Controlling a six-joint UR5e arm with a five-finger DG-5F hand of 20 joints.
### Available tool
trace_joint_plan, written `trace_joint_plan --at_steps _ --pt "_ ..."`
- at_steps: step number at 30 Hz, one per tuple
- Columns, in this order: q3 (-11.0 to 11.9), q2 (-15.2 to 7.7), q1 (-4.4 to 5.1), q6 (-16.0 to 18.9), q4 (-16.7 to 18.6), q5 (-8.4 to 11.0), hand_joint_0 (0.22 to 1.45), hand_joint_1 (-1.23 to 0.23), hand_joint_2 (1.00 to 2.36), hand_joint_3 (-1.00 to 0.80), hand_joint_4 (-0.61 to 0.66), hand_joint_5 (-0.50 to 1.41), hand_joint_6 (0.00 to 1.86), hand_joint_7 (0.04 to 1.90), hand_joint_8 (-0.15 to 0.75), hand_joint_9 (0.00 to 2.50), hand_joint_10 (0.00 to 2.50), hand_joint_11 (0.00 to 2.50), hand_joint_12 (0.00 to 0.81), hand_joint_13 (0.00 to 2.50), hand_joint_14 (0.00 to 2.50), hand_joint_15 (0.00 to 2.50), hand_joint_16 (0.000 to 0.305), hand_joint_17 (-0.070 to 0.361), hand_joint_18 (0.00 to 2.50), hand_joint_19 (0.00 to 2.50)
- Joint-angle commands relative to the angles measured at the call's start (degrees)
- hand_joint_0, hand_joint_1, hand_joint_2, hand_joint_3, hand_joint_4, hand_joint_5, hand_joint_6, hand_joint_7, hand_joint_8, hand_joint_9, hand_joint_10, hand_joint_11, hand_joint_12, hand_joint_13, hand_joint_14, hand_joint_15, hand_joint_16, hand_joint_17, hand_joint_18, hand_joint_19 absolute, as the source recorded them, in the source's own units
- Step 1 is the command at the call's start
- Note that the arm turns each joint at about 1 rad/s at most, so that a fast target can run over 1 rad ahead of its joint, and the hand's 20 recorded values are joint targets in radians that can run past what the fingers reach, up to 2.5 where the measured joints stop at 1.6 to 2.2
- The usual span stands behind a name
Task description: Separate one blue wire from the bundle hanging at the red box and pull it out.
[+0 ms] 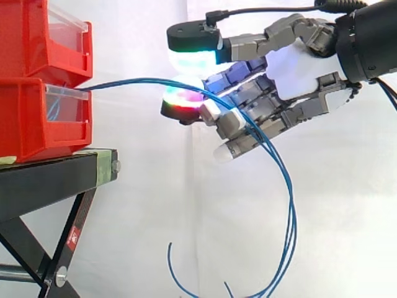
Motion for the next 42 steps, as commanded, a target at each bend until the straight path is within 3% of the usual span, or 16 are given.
trace_joint_plan --at_steps 1,2,3,6,9,13,20,24,30,33,42 --pt "-0.1 0.0 0.02 -5.5 0.0 0.0 0.53 -0.83 1.0 -0.49 0.17 -0.21 0.9 0.9 0.319 0.98 0.02 1.26 0.41 1.11 0.02 1.39 0.057 0.128 0.61 0.43" --pt "0.0 0.0 0.02 -9.0 0.0 0.0 0.53 -0.83 1.0 -0.5 0.17 -0.21 0.9 0.9 0.318 0.98 0.02 1.25 0.416 1.11 0.02 1.39 0.057 0.127 0.61 0.44" --pt "0.0 0.0 0.02 -9.0 0.0 0.0 0.53 -0.83 1.0 -0.5 0.17 -0.21 0.9 0.9 0.318 0.98 0.02 1.25 0.412 1.11 0.02 1.39 0.057 0.127 0.61 0.44" --pt "-0.1 0.0 0.02 -15.9 0.9 0.27 0.53 -0.84 1.0 -0.5 0.17 -0.21 0.9 0.9 0.319 0.98 0.02 1.25 0.41 1.11 0.02 1.38 0.057 0.127 0.61 0.43" --pt "-0.1 0.0 0.1 -18.5 2.2 0.53 0.54 -0.85 1.0 -0.49 0.17 -0.21 0.9 0.9 0.316 0.98 0.02 1.25 0.401 1.1 0.02 1.39 0.056 0.126 0.61 0.43" --pt "0.0 0.0 0.19 -18.9 3.3 0.53 0.55 -0.85 1.0 -0.48 0.17 -0.21 0.9 0.89 0.316 0.98 0.02 1.25 0.403 1.11 0.02 1.39 0.055 0.125 0.61 0.43" --pt "0.0 0.0 0.46 -17.4 3.6 0.44 0.56 -0.76 1.01 -0.44 0.16 -0.21 0.9 0.89 0.317 1.01 0.02 1.26 0.407 1.14 0.02 1.39 0.054 0.123 0.62 0.45" --pt "0.0 0.0 0.54 -14.4 4.0 0.53 0.55 -0.74 1.01 -0.44 0.17 -0.21 0.9 0.89 0.322 1.02 0.02 1.25 0.405 1.14 0.02 1.39 0.055 0.123 0.63 0.46" --pt "0.0 0.0 0.54 -7.0 4.8 0.53 0.57 -0.74 1.01 -0.41 0.16 -0.2 0.9 0.9 0.317 1.02 0.02 1.25 0.401 1.14 0.02 1.39 0.054 0.121 0.63 0.45" --pt "0.0 0.0 0.54 -5.4 4.8 0.53 0.59 -0.75 1.01 -0.37 0.16 -0.2 0.9 0.89 0.312 1.02 0.02 1.24 0.396 1.14 0.02 1.39 0.053 0.119 0.63 0.46" --pt "0.0 0.0 0.46 -4.8 4.8 0.53 0.6 -0.7 1.01 -0.35 0.15 -0.2 0.9 0.9 0.314 1.04 0.02 1.25 0.393 1.14 0.02 1.39 0.052 0.116 0.64 0.47"
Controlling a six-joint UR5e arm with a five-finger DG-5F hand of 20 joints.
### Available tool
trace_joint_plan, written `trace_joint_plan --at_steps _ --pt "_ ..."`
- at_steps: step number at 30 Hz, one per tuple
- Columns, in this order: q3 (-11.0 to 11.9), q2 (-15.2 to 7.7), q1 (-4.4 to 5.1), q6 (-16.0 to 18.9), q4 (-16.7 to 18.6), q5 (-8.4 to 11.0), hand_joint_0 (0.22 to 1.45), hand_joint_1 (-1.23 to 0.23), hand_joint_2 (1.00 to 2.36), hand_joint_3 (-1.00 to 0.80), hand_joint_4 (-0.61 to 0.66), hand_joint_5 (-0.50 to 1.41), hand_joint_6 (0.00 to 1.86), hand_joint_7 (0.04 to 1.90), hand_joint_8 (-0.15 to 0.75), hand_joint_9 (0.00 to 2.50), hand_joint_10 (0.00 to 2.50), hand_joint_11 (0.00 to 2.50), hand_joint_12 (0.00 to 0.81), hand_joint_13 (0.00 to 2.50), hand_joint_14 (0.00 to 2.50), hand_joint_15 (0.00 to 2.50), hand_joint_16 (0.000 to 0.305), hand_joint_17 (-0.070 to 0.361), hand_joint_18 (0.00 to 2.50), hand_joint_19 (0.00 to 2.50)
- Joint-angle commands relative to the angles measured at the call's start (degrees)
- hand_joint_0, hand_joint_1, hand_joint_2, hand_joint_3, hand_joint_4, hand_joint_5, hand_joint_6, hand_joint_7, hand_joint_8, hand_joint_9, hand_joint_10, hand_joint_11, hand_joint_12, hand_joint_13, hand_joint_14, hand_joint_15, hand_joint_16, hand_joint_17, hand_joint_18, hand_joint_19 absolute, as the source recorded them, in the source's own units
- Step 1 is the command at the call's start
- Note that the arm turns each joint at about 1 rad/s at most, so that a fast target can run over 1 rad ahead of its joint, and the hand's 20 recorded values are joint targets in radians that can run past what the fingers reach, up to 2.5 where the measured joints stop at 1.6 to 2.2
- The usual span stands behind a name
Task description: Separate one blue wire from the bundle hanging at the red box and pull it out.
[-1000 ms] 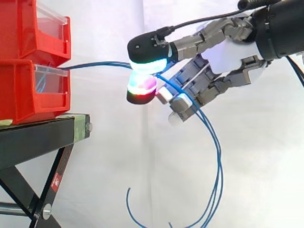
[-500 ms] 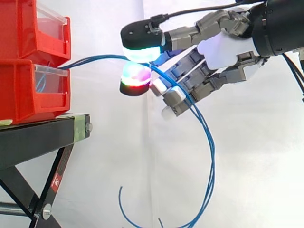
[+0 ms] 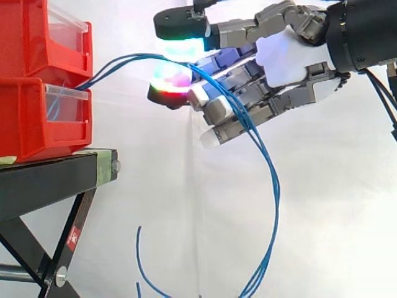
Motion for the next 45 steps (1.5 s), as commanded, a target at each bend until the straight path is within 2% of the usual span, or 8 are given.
trace_joint_plan --at_steps 1,10,20,28,37,45 --pt "0.0 0.0 0.02 0.1 0.0 0.0 0.59 -0.69 1.01 -0.36 0.16 -0.2 0.9 0.91 0.315 1.04 0.02 1.25 0.386 1.14 0.02 1.38 0.052 0.116 0.64 0.47" --pt "0.0 0.1 -0.07 0.1 0.1 0.0 0.59 -0.66 1.01 -0.36 0.16 -0.2 0.9 0.9 0.311 1.04 0.02 1.25 0.387 1.14 0.02 1.39 0.052 0.116 0.64 0.48" --pt "0.0 0.1 -0.07 0.8 0.4 0.0 0.62 -0.72 1.02 -0.28 0.11 -0.19 0.91 0.91 0.313 1.04 0.02 1.23 0.389 1.14 0.02 1.37 0.051 0.115 0.65 0.46" --pt "0.0 0.0 0.02 6.6 0.4 0.0 0.62 -0.73 1.02 -0.22 0.07 -0.19 0.93 0.91 0.313 1.15 0.01 1.36 0.391 1.24 0.02 1.38 0.05 0.112 0.7 0.45" --pt "0.0 0.0 0.02 6.7 0.4 0.0 0.62 -0.72 1.02 -0.25 0.09 -0.19 0.93 0.88 0.276 1.26 0.0 1.65 0.38 1.3 0.01 1.52 0.05 0.113 0.72 0.46" --pt "0.0 0.1 0.02 6.7 0.4 0.09 0.63 -0.77 1.02 -0.26 0.08 -0.19 0.93 0.86 0.284 1.24 0.0 1.59 0.372 1.29 0.01 1.52 0.05 0.113 0.72 0.46"
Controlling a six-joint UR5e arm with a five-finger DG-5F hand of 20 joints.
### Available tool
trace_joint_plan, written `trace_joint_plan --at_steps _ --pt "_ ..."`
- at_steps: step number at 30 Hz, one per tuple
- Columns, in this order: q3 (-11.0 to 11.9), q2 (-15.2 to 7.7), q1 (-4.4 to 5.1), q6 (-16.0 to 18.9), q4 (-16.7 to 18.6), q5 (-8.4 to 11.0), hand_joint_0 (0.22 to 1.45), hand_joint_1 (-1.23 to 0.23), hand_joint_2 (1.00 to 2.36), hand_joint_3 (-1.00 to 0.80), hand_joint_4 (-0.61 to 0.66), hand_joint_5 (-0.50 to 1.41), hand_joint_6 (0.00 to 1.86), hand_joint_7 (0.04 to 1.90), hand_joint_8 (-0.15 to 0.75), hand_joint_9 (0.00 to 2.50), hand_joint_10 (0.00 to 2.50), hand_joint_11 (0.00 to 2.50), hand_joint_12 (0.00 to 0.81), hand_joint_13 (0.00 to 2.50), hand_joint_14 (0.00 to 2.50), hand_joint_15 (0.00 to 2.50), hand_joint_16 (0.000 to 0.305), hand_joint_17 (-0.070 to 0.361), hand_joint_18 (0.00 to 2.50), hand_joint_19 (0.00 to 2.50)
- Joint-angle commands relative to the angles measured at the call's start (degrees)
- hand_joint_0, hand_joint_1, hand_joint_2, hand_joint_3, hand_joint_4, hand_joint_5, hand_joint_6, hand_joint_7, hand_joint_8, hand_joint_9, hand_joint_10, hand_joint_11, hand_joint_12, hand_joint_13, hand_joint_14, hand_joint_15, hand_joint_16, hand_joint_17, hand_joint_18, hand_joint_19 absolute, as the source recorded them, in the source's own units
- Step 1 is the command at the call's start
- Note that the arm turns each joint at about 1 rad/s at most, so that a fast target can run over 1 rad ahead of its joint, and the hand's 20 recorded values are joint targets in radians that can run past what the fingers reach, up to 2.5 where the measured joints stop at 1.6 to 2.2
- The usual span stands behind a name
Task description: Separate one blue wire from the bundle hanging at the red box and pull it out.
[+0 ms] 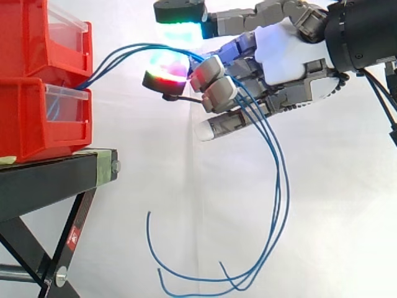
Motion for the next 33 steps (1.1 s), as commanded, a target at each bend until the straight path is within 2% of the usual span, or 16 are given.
trace_joint_plan --at_steps 1,26,29,33 --pt "0.0 0.1 0.01 0.0 0.0 -0.04 0.64 -0.79 1.02 -0.27 0.07 -0.19 0.93 0.86 0.278 1.23 0.0 1.6 0.379 1.29 0.01 1.52 0.051 0.114 0.72 0.45" --pt "0.0 0.0 0.01 0.0 0.1 -0.04 0.65 -0.95 1.02 -0.25 0.13 -0.22 0.93 0.9 0.27 1.01 0.01 1.58 0.391 1.1 0.01 1.54 0.053 0.12 0.64 0.41" --pt "0.0 0.1 0.01 0.1 0.1 -0.04 0.64 -0.93 1.02 -0.27 0.14 -0.22 0.93 0.88 0.275 1.01 0.01 1.59 0.387 1.1 0.01 1.53 0.053 0.12 0.63 0.42" --pt "0.0 0.0 0.01 0.2 0.1 -0.04 0.57 -0.8 1.01 -0.36 0.15 -0.22 0.93 0.87 0.291 1.04 0.01 1.56 0.394 1.11 0.01 1.53 0.055 0.123 0.62 0.45"
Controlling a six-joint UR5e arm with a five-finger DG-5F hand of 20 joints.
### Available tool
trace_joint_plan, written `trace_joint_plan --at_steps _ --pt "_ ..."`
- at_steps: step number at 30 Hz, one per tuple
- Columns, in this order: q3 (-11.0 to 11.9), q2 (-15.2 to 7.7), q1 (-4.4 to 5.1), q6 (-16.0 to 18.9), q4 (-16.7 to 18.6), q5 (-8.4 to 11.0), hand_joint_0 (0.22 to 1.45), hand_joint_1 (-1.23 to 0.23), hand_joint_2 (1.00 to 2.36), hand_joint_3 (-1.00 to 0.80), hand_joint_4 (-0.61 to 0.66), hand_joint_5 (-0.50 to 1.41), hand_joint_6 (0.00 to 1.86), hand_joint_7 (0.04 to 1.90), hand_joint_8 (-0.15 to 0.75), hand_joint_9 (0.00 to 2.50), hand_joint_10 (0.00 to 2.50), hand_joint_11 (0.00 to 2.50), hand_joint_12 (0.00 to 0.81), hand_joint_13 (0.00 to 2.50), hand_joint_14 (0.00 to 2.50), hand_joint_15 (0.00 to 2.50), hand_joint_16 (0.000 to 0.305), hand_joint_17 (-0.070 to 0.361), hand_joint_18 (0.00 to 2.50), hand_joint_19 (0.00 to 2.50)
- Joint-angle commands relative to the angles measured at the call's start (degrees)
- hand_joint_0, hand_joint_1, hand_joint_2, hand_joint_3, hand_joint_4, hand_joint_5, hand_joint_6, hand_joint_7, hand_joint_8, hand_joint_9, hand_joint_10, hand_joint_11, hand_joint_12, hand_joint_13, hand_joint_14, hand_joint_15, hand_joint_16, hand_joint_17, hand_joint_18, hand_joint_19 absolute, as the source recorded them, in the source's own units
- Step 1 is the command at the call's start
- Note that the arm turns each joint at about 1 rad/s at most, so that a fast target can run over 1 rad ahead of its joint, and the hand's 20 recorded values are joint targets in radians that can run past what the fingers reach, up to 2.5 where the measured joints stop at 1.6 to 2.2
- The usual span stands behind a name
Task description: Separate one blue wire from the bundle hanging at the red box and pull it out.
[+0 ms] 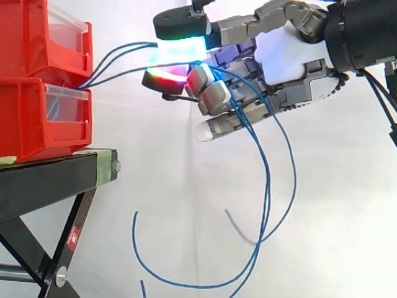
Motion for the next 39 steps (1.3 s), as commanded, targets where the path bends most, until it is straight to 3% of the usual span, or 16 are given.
trace_joint_plan --at_steps 1,12,23,29,39 --pt "0.0 0.0 0.01 0.2 -0.1 0.0 0.56 -0.77 1.01 -0.37 0.14 -0.22 0.92 0.87 0.291 1.05 0.01 1.57 0.392 1.11 0.01 1.54 0.055 0.124 0.62 0.46" --pt "0.0 0.0 -0.08 0.2 -0.2 0.09 0.53 -0.71 1.01 -0.38 0.16 -0.21 0.92 0.88 0.299 1.05 0.01 1.55 0.401 1.11 0.01 1.54 0.057 0.128 0.61 0.46" --pt "0.0 0.0 0.01 0.2 -0.3 0.09 0.48 -0.78 1.0 -0.46 0.18 -0.22 0.91 0.88 0.326 1.01 0.01 1.51 0.438 1.09 0.0 1.55 0.063 0.141 0.6 0.46" --pt "0.0 0.0 -0.08 0.2 -0.3 0.09 0.51 -0.8 1.01 -0.42 0.17 -0.22 0.91 0.88 0.311 1.0 0.01 1.5 0.418 1.07 0.01 1.53 0.059 0.134 0.58 0.47" --pt "0.0 0.0 -0.08 0.2 -0.3 0.09 0.59 -0.7 1.01 -0.34 0.15 -0.21 0.91 0.87 0.293 1.04 0.01 1.49 0.381 1.09 0.01 1.52 0.054 0.122 0.58 0.48"
